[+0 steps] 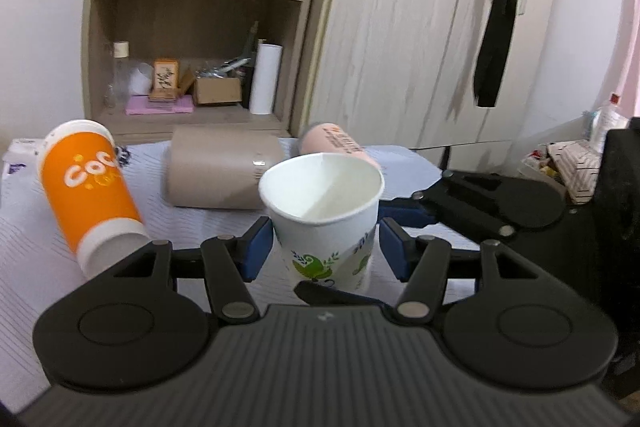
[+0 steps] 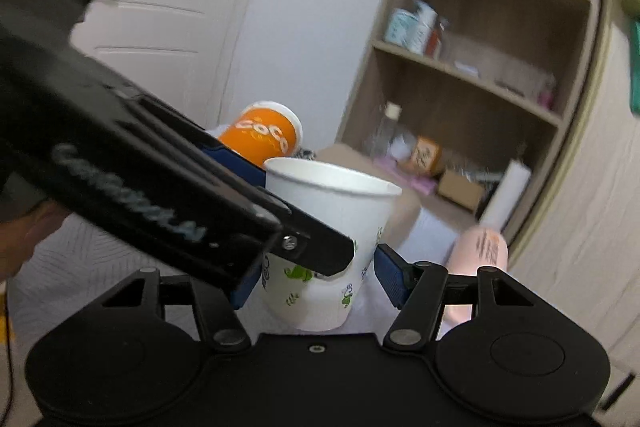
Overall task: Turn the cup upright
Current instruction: 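Lower the upright white cup onto the table with the right gripper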
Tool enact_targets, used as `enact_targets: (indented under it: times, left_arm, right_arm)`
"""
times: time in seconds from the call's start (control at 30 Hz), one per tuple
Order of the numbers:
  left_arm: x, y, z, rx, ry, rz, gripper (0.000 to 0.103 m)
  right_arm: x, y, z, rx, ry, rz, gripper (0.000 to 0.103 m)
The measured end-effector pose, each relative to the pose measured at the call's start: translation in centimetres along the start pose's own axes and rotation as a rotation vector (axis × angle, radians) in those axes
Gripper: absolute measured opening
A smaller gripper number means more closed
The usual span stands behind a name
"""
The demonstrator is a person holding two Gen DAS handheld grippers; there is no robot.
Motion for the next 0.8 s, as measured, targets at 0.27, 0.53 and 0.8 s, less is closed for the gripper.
enact_targets:
  times: [0.27, 0.53, 0.8]
  left_arm:
    - [-0.4, -0.1, 0.3, 0.047, 0.011, -0.038, 0.057]
    - [-0.2, 1.8, 0.2, 0.009, 0.041, -0.004, 0.058]
    - [-1.1, 3.7, -0.6, -0.044, 0.006, -0.012, 0.057]
  right_arm:
    - [0.8, 2.0, 0.7, -0.007, -0.035, 0.004, 0.067]
    - [1.2, 3.4, -0.4, -0.034, -0.025, 0.001, 0.067]
    - [2.2, 5.0, -1.7, -0.077, 0.079, 0.071, 0.067]
Point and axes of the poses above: each gripper's, at about its wrist camera, not at the fingertips, and y roughly the way its jaws point, x to its right, z to its top, the point moved 10 cm from there along y, roughly the way its jaws point, and after that the axes turned 4 degrees about -x, right-handed, at the moved point
